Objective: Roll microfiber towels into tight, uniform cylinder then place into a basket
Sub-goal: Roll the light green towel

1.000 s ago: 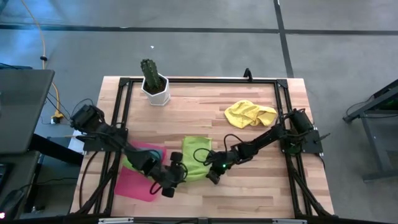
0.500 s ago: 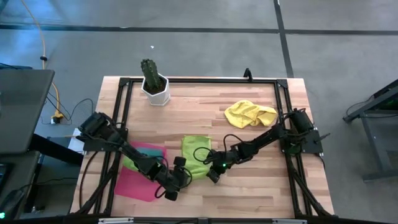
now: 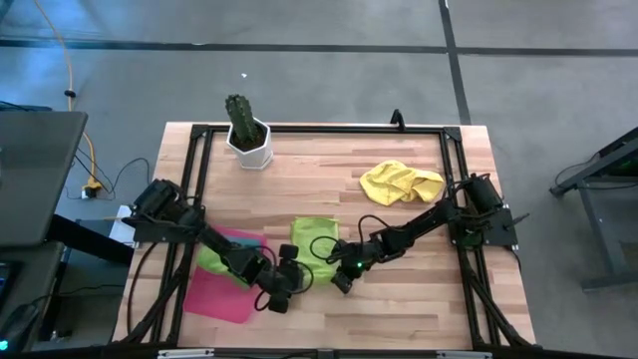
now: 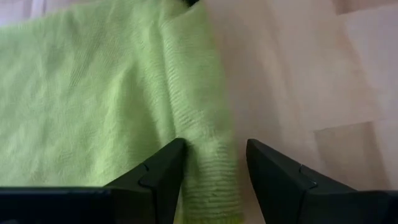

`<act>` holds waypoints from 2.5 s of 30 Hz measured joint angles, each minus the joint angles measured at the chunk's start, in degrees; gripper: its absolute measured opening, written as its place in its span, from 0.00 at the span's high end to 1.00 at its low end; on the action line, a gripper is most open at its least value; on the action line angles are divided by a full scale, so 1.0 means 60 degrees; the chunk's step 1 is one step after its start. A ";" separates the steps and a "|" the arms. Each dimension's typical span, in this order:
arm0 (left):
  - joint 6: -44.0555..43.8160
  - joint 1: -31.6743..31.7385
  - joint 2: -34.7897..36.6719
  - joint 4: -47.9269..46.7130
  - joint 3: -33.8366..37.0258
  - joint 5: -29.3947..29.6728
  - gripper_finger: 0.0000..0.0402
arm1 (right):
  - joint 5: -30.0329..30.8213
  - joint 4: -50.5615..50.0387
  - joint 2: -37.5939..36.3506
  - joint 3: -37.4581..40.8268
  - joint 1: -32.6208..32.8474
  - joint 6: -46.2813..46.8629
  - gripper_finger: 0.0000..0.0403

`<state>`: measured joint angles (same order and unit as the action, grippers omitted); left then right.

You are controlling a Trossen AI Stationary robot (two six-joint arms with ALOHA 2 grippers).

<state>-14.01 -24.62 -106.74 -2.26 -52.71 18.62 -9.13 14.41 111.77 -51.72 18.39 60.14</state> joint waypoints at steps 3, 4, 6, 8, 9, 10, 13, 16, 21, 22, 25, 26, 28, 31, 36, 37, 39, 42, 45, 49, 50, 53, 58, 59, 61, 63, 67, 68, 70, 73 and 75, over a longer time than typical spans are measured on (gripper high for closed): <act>-0.0566 0.0191 0.0005 -0.0291 -0.0019 -0.0246 0.59 | -0.0002 -0.0002 0.0000 0.0007 0.0004 -0.0324 0.98; -0.0717 0.0254 0.0009 -0.0347 -0.0026 -0.0373 0.59 | 0.0000 0.0000 0.0000 0.0009 0.0004 -0.0427 0.98; -0.0889 0.0336 0.0022 -0.0386 -0.0026 -0.0566 0.60 | -0.0003 0.0029 0.0000 0.0015 0.0004 -0.0800 0.98; -0.0888 0.0360 0.0022 -0.0358 -0.0026 -0.0580 0.63 | 0.0000 0.0059 0.0000 0.0015 0.0004 -0.1200 0.97; -0.0888 0.0364 0.0022 -0.0336 -0.0026 -0.0576 0.64 | 0.0000 0.0069 0.0000 0.0015 0.0004 -0.1300 0.96; -0.0888 0.0367 0.0022 -0.0336 -0.0022 -0.0576 0.66 | 0.0000 0.0072 0.0000 0.0015 0.0004 -0.1355 0.94; -0.0895 0.0367 0.0022 -0.0365 -0.0018 -0.0573 0.73 | 0.0000 0.0077 0.0000 0.0015 0.0002 -0.1363 0.89; -0.0892 0.0374 0.0022 -0.0344 -0.0018 -0.0683 0.81 | -0.0016 0.0098 0.0004 0.0015 0.0000 -0.1587 0.85; -0.0891 0.0378 0.0022 -0.0359 -0.0012 -0.0821 0.94 | -0.0055 0.0057 -0.0166 0.0026 -0.0004 -0.2991 0.81; -0.0903 0.0380 0.0022 -0.0343 -0.0011 -0.0871 0.96 | 0.0006 -0.0061 -0.0321 0.0042 -0.0004 -0.3417 0.81; -0.1042 0.0382 0.0022 -0.0340 -0.0011 -0.0897 0.99 | 0.0062 -0.0295 -0.0875 0.0066 -0.0018 -0.4870 0.81; -0.1072 0.0389 0.0022 -0.0340 -0.0011 -0.0897 0.99 | 0.0062 -0.0373 -0.1131 0.0066 -0.0018 -0.5441 0.81; -0.1146 0.0389 0.0022 -0.0347 -0.0011 -0.0936 0.98 | 0.0044 -0.0451 -0.1547 0.0040 0.0000 -0.6613 0.80; -0.1144 0.0389 0.0020 -0.0340 -0.0007 -0.1012 0.98 | 0.0222 -0.0468 -0.1939 0.0044 0.0218 -0.8414 0.80; -0.1172 0.0507 0.0018 -0.0330 -0.0007 -0.1205 0.98 | 0.1175 -0.0017 -0.1950 0.0033 0.1006 -1.1256 0.80; -0.1168 0.0548 0.0018 -0.0308 -0.0007 -0.1305 0.98 | 0.1356 -0.0055 -0.1852 0.0033 0.1165 -1.1496 0.80; -0.1168 0.0629 0.0018 -0.0282 -0.0007 -0.1503 0.98 | 0.1798 -0.0056 -0.1677 0.0033 0.1427 -1.1556 0.80; -0.1167 0.0761 0.0021 -0.0277 -0.0007 -0.1684 0.98 | 0.2369 0.0018 -0.1511 0.0033 0.1675 -1.1062 0.77; -0.1150 0.0905 0.0018 -0.0264 -0.0007 -0.1844 0.98 | 0.2722 0.0033 -0.1317 0.0025 0.1807 -1.0533 0.68; -0.1157 0.1034 0.0011 -0.0127 -0.0001 -0.2242 0.98 | 0.2925 0.0062 -0.0983 0.0022 0.1880 -1.0429 0.57; -0.1163 0.1047 0.0007 -0.0095 0.0000 -0.2308 0.98 | 0.3015 0.0052 -0.0885 0.0022 0.1883 -1.0420 0.55; -0.1168 0.1048 0.0004 -0.0074 0.0000 -0.2352 0.98 | 0.3553 0.0002 -0.0670 0.0022 0.1856 -1.0275 0.52; -0.1165 0.1041 0.0004 -0.0070 0.0000 -0.2385 0.98 | 0.4637 0.0004 -0.0561 0.0015 0.1661 -1.0346 0.52; -0.1148 0.1041 0.0004 -0.0066 0.0000 -0.2427 0.98 | 0.4674 0.0004 -0.0561 0.0015 0.1611 -1.0350 0.52; -0.1146 0.1045 0.0002 -0.0052 0.0000 -0.2491 0.98 | 0.4642 0.0004 -0.0561 0.0015 0.1488 -1.0346 0.53; -0.1158 0.1045 0.0000 -0.0051 0.0000 -0.2489 0.98 | 0.4557 0.0004 -0.0561 0.0015 0.1405 -1.0347 0.54; -0.1161 0.1045 0.0000 -0.0052 0.0000 -0.2489 0.98 | 0.4301 -0.0069 -0.0561 0.0007 0.1250 -1.0341 0.55; -0.1163 0.1045 0.0000 -0.0052 0.0000 -0.2489 0.98 | 0.4211 -0.0128 -0.0561 0.0007 0.1226 -1.0277 0.56; -0.1163 0.1041 0.0000 -0.0052 0.0000 -0.2489 0.98 | 0.4188 -0.0277 -0.0561 0.0007 0.1179 -1.0094 0.57; -0.1150 0.1041 0.0000 -0.0052 0.0000 -0.2489 0.98 | 0.4176 -0.0496 -0.0561 0.0007 0.1162 -0.9865 0.58; -0.1147 0.1041 0.0000 -0.0052 0.0000 -0.2489 0.98 | 0.4090 -0.0556 -0.0561 0.0007 0.1162 -0.9767 0.59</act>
<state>-20.89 -18.37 -106.74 -2.57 -52.71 3.68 15.41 11.07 108.40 -51.68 25.36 1.54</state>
